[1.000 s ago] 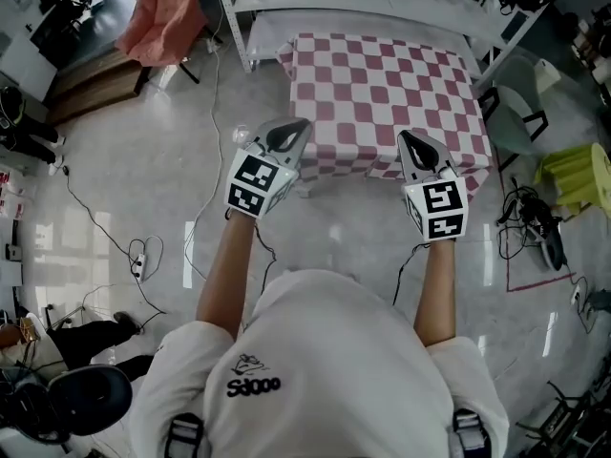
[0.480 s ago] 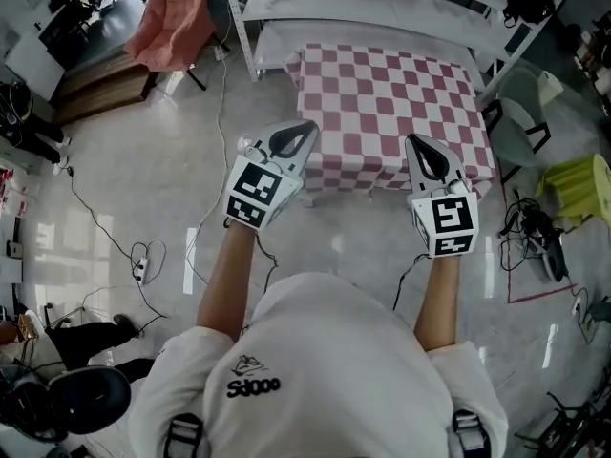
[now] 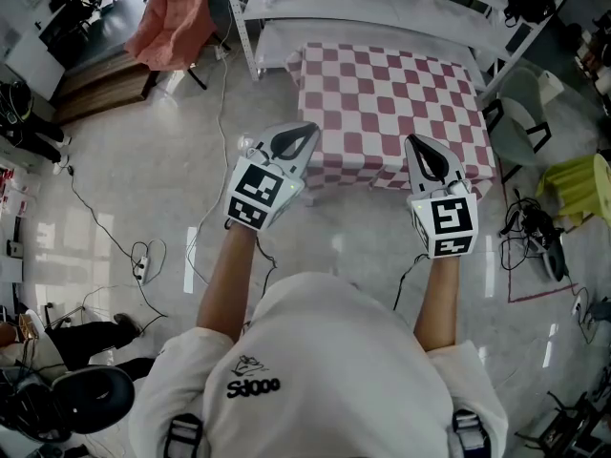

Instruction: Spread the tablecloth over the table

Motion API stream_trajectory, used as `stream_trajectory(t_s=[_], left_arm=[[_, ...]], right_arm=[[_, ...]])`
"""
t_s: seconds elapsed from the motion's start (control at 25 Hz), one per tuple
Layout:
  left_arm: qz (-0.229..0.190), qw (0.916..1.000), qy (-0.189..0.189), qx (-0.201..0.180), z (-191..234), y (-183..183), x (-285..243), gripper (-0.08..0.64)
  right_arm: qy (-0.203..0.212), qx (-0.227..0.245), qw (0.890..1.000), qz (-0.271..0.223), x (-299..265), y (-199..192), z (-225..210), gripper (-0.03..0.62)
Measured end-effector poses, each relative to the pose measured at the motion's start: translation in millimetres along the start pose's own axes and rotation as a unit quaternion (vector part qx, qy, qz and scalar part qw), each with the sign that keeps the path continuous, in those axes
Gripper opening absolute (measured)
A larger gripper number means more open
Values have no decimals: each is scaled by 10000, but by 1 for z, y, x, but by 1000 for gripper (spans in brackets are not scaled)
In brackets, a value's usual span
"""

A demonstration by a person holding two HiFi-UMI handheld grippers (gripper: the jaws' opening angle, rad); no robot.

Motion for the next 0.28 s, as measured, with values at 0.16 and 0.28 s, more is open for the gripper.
stream_trajectory(t_s=[0.16, 0.28], left_arm=[[16, 10000, -22, -1, -3, -1, -2, 34], [17, 10000, -31, -6, -5, 0, -3, 34]], right_arm=[[34, -14, 10000, 12, 1, -4, 1, 21], [26, -10, 10000, 1, 2, -6, 0, 21]])
Point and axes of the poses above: the fingertips, and each gripper's own axes: x backward along the fingers, z to its left, y out of its top, the point moved 4 cm from there along x, backward along the fingers, and after that the axes turned 14 degrees about -y, right-handed, at the moved point
